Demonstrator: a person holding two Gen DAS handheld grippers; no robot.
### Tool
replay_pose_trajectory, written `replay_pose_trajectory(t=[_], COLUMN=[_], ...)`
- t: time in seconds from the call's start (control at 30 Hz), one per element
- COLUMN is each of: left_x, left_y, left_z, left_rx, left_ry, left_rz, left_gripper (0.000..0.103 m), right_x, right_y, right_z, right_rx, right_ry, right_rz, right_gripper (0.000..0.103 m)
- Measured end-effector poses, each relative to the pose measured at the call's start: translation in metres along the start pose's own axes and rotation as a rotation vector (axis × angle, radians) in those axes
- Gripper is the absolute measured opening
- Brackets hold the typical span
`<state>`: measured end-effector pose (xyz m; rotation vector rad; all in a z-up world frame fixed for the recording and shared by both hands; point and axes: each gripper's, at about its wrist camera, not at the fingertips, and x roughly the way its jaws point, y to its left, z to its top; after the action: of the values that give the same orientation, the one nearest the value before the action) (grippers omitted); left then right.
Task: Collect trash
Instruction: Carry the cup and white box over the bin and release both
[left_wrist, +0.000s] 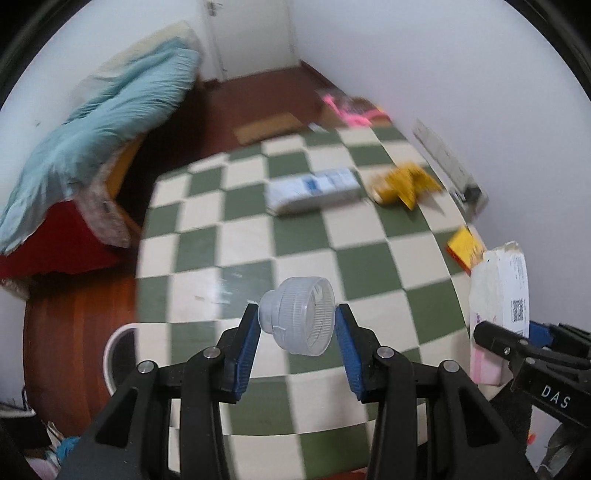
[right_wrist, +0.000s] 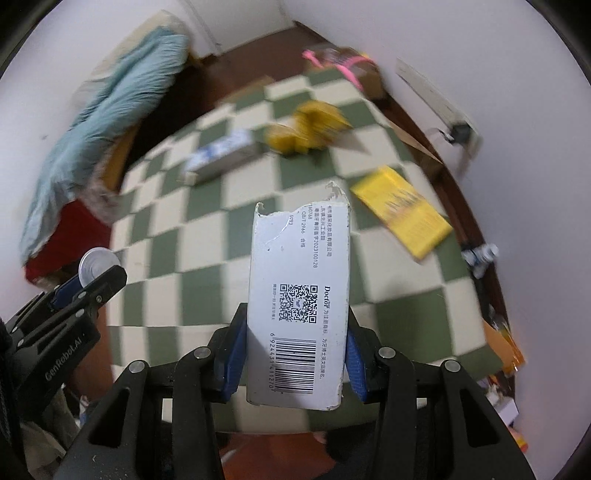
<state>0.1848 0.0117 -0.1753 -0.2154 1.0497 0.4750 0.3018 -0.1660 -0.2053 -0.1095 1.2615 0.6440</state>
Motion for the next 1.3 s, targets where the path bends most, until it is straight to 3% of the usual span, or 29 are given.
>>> replay_pose_trajectory(t=[0.4, 0.6, 0.77, 1.0, 1.2, 1.3], left_x=[-0.059, -0.051, -0.025, 0.033, 0.078, 0.096], left_y=[0.152, 0.223, 0.286, 0.371, 0.419, 0.431], left_z=[-0.008, -0.029, -0.057, -0.107, -0.142, -0.155], left_rx=[-0.186, -0.286, -0.388, -0.574, -0.686, -0.723], left_ry=[-0.088, -0.06, 0.01, 0.144, 0.241, 0.282], left_rz=[0.135, 0.191, 0.222, 0.135, 0.021, 0.004], left_gripper=[0.038, 0.038, 0.038, 0.038, 0.038, 0.039], right_x=[-0.01, 0.028, 0.086, 0.183, 0.247, 0.268], right_y=[0.174, 0.256, 0.317, 0.385, 0.423, 0.436], right_z=[0.005, -0.006, -0.023, -0.041, -0.056, -0.062], right_rx=[-0.213, -0.317, -0.38, -0.449, -0.493, -0.521], right_ry=[-0.014, 0.055, 0.164, 0.318, 0.415, 0.442], right_rz=[0.2, 0.237, 0.25, 0.216, 0.161, 0.134], right_gripper=[0.048, 0.048, 0.048, 0.048, 0.048, 0.049])
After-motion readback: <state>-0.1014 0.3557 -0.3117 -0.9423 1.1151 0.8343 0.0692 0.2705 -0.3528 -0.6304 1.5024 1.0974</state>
